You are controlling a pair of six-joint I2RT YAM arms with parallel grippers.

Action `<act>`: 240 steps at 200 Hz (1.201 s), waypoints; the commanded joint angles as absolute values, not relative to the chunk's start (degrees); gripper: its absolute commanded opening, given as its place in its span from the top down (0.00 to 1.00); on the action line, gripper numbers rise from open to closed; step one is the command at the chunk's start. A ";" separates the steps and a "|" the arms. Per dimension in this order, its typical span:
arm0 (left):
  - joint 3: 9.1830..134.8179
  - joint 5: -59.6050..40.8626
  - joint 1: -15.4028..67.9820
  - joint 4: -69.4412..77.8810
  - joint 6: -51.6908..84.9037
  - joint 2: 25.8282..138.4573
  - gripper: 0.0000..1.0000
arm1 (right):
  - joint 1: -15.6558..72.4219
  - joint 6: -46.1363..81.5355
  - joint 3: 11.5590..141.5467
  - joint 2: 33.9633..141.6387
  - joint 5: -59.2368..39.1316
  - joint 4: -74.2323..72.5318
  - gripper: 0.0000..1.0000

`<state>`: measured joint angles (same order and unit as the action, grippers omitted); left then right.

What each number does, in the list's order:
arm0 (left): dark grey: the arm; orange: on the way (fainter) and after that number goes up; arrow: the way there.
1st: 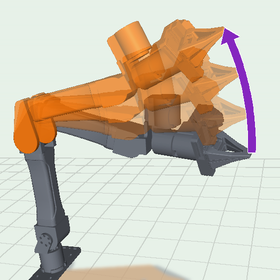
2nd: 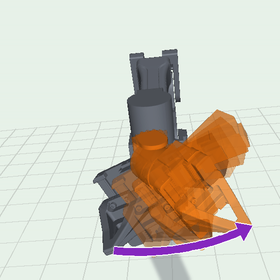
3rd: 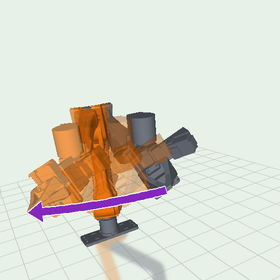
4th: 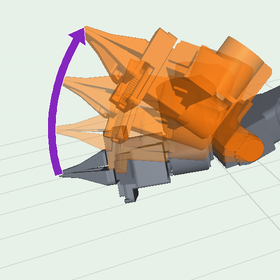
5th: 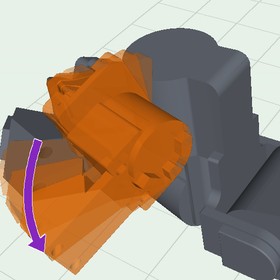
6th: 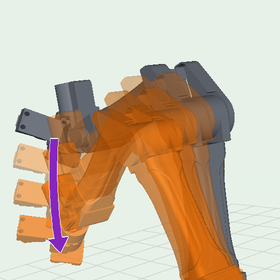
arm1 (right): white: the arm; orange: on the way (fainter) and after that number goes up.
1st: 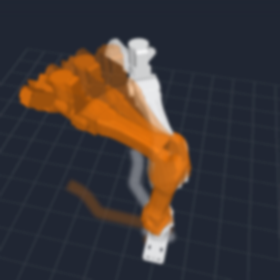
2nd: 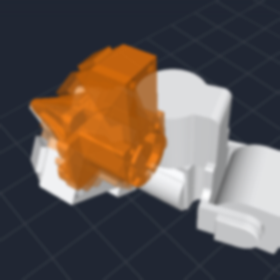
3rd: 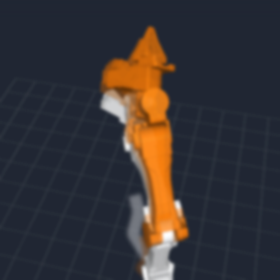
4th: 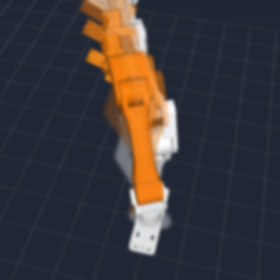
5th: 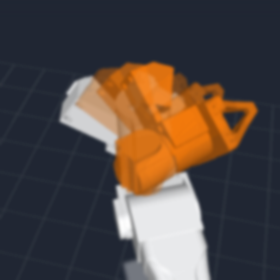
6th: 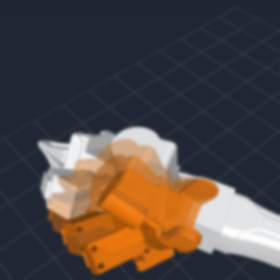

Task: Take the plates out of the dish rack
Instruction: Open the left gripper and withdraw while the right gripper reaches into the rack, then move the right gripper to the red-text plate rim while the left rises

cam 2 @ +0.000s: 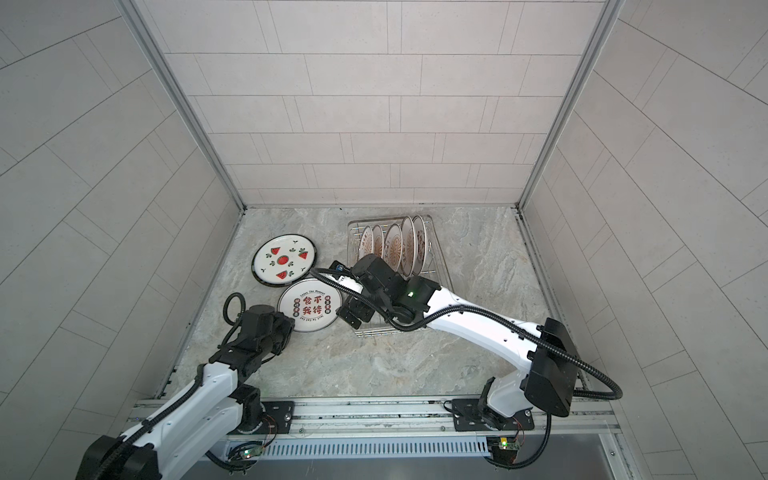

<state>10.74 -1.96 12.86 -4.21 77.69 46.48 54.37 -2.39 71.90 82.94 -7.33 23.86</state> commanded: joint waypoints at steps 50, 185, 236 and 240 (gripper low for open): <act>9.27 1.09 12.52 -3.50 80.60 46.16 0.54 | 54.58 -3.12 73.21 83.06 -5.63 24.52 0.00; 14.47 22.67 12.59 -21.91 73.65 33.38 0.18 | 52.28 2.48 62.47 70.89 -3.93 11.49 0.00; 8.68 19.38 12.86 -4.56 61.15 24.66 0.00 | 46.06 9.56 53.48 60.67 -5.11 2.09 0.00; 8.00 18.45 12.98 -2.35 59.74 24.21 0.00 | 45.64 9.90 53.32 60.37 -4.67 2.11 0.00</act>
<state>11.84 19.68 12.88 -13.19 68.23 26.46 47.72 5.74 55.09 62.87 -5.26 7.35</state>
